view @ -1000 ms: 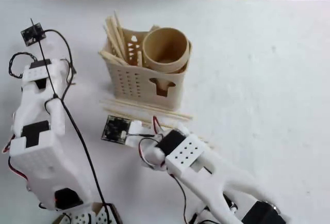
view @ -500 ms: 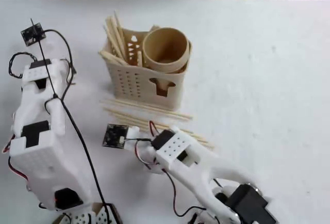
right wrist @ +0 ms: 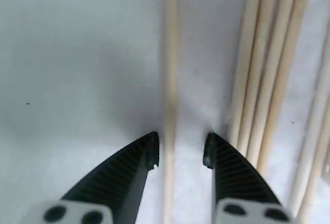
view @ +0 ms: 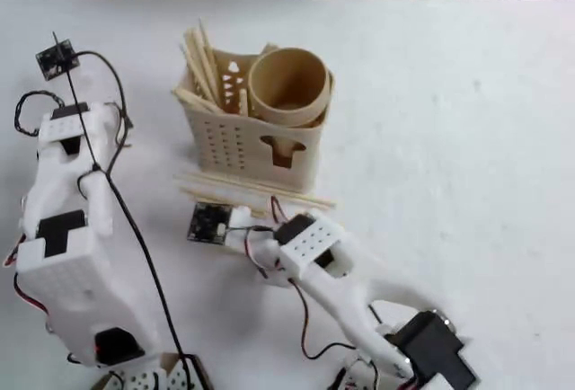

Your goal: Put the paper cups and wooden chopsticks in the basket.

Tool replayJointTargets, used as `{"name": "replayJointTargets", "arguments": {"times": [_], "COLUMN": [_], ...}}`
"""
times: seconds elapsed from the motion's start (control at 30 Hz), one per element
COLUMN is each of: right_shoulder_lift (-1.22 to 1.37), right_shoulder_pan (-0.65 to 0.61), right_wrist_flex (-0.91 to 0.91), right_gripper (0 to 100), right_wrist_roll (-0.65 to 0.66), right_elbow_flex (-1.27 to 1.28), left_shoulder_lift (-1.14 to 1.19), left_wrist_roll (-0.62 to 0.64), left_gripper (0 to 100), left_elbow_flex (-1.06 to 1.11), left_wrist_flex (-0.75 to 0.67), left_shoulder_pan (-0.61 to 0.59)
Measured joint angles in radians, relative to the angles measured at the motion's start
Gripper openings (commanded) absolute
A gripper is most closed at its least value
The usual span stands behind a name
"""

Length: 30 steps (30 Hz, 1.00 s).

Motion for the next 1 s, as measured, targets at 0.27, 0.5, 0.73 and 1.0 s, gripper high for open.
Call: {"name": "replayJointTargets", "arguments": {"times": [0.27,0.5,0.73,1.0], "right_shoulder_lift": [0.023,-0.051,-0.442,-0.727], "right_shoulder_pan": [0.015,0.051,0.072,0.072], "right_wrist_flex": [-0.012,0.028,0.141,0.147], "right_gripper": [1.6,1.5,1.5,1.5], "right_wrist_roll": [0.031,0.031,-0.118,-0.232], "right_elbow_flex": [-0.020,-0.017,-0.014,-0.213], "left_shoulder_lift": [0.000,0.000,0.000,0.000], "left_wrist_roll": [0.000,0.000,0.000,0.000], "left_gripper": [12,12,12,12], "left_elbow_flex": [0.000,0.000,0.000,0.000], "left_wrist_flex": [0.000,0.000,0.000,0.000], "left_shoulder_pan": [0.000,0.000,0.000,0.000]}}
